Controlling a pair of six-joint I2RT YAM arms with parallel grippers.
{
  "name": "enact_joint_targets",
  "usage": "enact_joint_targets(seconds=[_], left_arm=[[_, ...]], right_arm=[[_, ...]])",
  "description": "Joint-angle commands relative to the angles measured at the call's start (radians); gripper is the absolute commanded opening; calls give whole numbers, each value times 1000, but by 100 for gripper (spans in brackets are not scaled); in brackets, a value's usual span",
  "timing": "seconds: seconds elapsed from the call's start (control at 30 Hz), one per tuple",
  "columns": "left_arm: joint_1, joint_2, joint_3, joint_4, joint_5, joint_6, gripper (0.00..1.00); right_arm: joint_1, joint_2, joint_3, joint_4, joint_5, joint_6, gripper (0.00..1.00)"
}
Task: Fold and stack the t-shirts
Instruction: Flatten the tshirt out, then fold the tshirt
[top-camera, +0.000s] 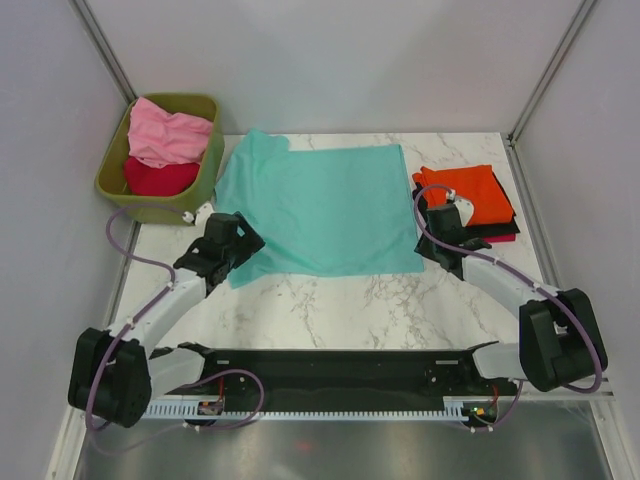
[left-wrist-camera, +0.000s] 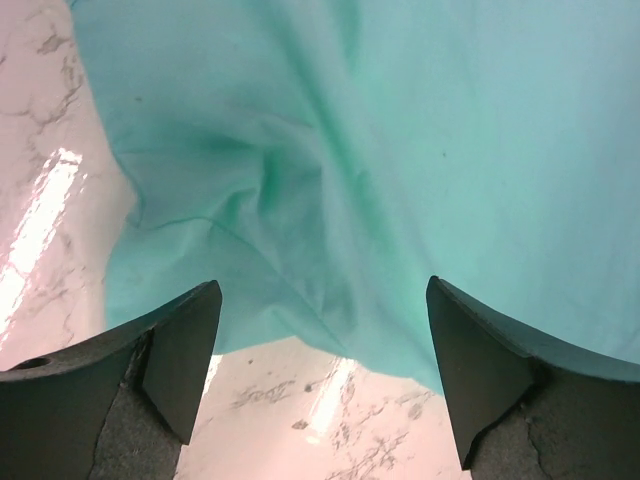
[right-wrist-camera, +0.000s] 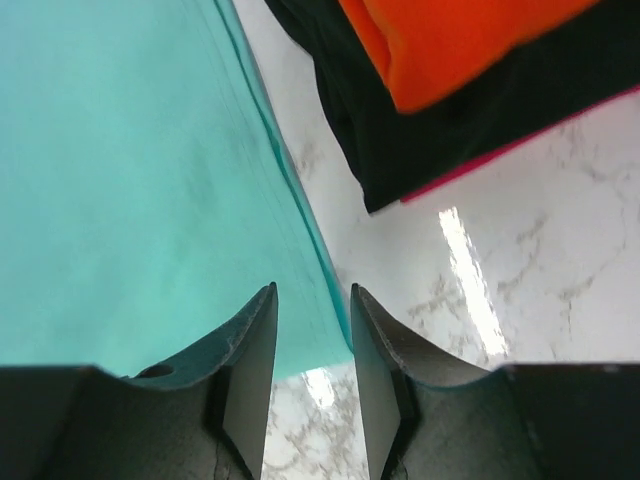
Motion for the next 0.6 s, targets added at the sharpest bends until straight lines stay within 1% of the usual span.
enact_joint_targets(seconds=[0.0, 0.1, 0.13, 0.23, 0.3, 0.4, 0.53, 0.57], left_arm=[[-2, -127, -58, -42, -19, -9, 91], [-2, -222, -139, -53, -28, -5, 90], [-1, -283, -177, -53, -34, -11, 89], [-1, -373, -220, -57, -41, -14, 87], [-1, -400, -230, -61, -44, -19, 86], [-1, -404, -228, -59, -38, -20, 86], [-1, -342, -205, -57, -22, -14, 85], [-1, -307, -201, -61, -18, -15, 85]], right_arm=[[2, -77, -76, 7, -43, 5, 42], [2, -97, -106, 26, -65, 9, 38], [1, -98, -109, 26, -68, 12, 38], [2, -88, -113, 38, -91, 25, 38], [1, -76, -122, 55, -125, 29, 40], [2, -57, -135, 106, -198, 20, 47], [4, -34, -132, 115, -205, 12, 47], [4, -28, -130, 115, -202, 11, 47]])
